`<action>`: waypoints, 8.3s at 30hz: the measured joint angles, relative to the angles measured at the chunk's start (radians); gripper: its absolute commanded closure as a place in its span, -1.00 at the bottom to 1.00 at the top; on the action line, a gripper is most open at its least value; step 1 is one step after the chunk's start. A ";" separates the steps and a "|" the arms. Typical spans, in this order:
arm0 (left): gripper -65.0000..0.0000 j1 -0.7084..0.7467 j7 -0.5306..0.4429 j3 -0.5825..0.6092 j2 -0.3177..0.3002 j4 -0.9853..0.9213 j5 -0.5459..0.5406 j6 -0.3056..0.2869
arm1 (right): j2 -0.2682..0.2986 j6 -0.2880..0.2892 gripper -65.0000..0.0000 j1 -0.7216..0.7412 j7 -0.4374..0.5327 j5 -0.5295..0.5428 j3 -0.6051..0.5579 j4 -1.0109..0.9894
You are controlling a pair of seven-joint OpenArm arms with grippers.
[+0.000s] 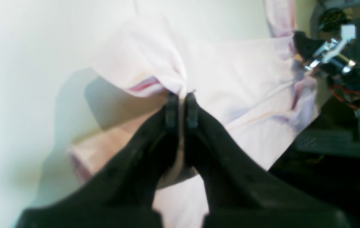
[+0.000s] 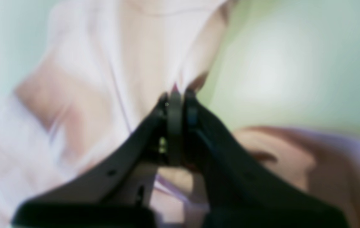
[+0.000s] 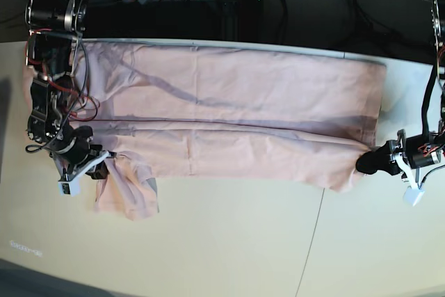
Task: Fold the T-shirt properly
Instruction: 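Drag the folded edge with the right gripper to straighten the strip, then move the left gripper back to the strip end and grasp it, then lift the strip end with the left gripper and fold it toward the right gripper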
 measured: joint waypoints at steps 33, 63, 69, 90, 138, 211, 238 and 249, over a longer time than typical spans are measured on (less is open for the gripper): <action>1.00 0.095 0.026 0.001 -0.023 0.065 -0.005 0.000 | 0.230 0.002 1.00 -0.551 -0.048 0.071 -0.001 0.816; 0.40 0.095 0.093 0.001 -0.048 0.065 -0.014 0.000 | 0.160 0.002 1.00 -0.786 -0.053 0.089 -0.001 0.921; 0.20 0.095 0.093 0.001 -0.053 0.065 -0.013 0.000 | 0.143 0.002 0.88 -0.786 -0.055 0.089 0.001 0.920; -0.02 0.095 0.074 -0.129 -0.058 0.065 -0.013 0.000 | 0.143 0.002 0.07 -0.780 -0.101 0.240 0.001 0.978; 0.21 0.276 0.066 -0.225 0.055 0.283 -0.010 0.000 | -0.019 0.002 1.00 -0.631 -0.036 0.108 0.003 0.845; -0.30 0.353 -0.109 -0.259 0.016 0.140 0.151 0.001 | -0.020 0.002 1.00 -0.595 -0.021 0.040 0.003 0.657; 1.00 0.351 -0.192 -0.195 0.053 0.140 0.234 -0.005 | -0.020 0.002 1.00 -0.595 -0.029 0.059 0.003 0.657; 1.00 0.350 -0.244 -0.192 0.039 0.140 0.254 -0.007 | -0.020 0.002 1.00 -0.595 -0.037 0.153 0.003 0.686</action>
